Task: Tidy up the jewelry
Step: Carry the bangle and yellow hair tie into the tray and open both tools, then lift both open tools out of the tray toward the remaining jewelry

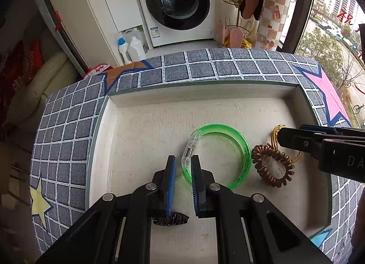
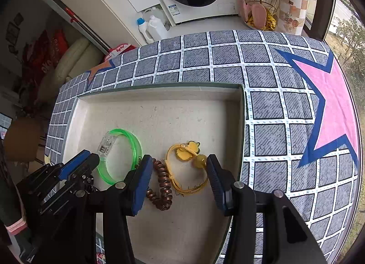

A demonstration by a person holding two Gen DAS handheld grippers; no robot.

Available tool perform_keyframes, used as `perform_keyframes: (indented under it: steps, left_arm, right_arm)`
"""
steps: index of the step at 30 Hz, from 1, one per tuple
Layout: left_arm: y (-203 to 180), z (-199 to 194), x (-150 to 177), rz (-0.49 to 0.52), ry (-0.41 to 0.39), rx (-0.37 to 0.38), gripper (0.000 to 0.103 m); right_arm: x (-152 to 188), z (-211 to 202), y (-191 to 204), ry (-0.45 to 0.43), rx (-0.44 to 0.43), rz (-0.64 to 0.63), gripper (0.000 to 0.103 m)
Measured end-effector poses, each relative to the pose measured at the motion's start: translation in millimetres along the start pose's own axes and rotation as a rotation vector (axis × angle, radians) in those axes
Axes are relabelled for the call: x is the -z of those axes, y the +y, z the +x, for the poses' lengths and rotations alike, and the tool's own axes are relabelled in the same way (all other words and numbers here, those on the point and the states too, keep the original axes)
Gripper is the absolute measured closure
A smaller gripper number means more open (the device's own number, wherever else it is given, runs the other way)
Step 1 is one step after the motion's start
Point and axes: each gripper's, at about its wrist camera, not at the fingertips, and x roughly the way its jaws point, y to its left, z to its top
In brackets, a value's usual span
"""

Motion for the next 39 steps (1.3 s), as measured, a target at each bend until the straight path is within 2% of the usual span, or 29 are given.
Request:
perform_keyframes:
  steps: [2, 6, 8, 9, 10, 13, 15, 21, 22, 23, 27, 34, 39]
  left_arm:
    - [4, -9, -1, -0.011, -0.025, 0.007, 0.077]
    - [15, -27, 2, -0.035, -0.061, 0.024, 0.076]
    - [22, -35, 7, -0.055, -0.066, 0.027, 0.021]
    - [26, -41, 11, -0.074, -0.078, 0.010, 0.000]
    - [30, -50, 15, -0.088, -0.114, 0.001, 0.000]
    - [38, -62, 29, -0.078, -0.106, 0.005, 0.000]
    - [44, -68, 42, -0.075, -0.096, -0.004, 0.000]
    - [69, -87, 88, -0.101, -0.054, -0.036, 0.000]
    - [74, -90, 96, -0.111, -0.045, -0.039, 0.000]
    - [78, -93, 103, -0.119, -0.037, -0.041, 0.000]
    - [94, -101, 131, -0.137, -0.005, -0.053, 0.000]
    - [112, -109, 176, -0.184, 0.055, -0.060, 0.000]
    - [113, -103, 202, -0.199, 0.113, -0.011, 0.000]
  right_arm:
    - [-1, -7, 2, -0.018, -0.013, 0.013, 0.050]
    - [0, -23, 7, -0.053, -0.033, 0.031, 0.037]
    - [3, -31, 10, -0.067, -0.043, 0.037, 0.037]
    - [5, -36, 11, -0.072, -0.049, 0.041, 0.035]
    - [7, -39, 13, -0.077, -0.056, 0.045, 0.034]
    - [17, -50, 20, -0.090, -0.069, 0.050, 0.033]
    - [25, -58, 23, -0.098, -0.080, 0.052, 0.019]
    - [56, -77, 36, -0.110, -0.104, 0.055, 0.018]
    - [62, -80, 37, -0.110, -0.106, 0.053, 0.012]
    - [67, -83, 39, -0.113, -0.107, 0.052, 0.000]
    - [93, -93, 48, -0.115, -0.113, 0.038, 0.000]
    - [145, -96, 57, -0.022, -0.061, 0.017, 0.000]
    - [183, -91, 52, 0.036, -0.026, 0.058, 0.000]
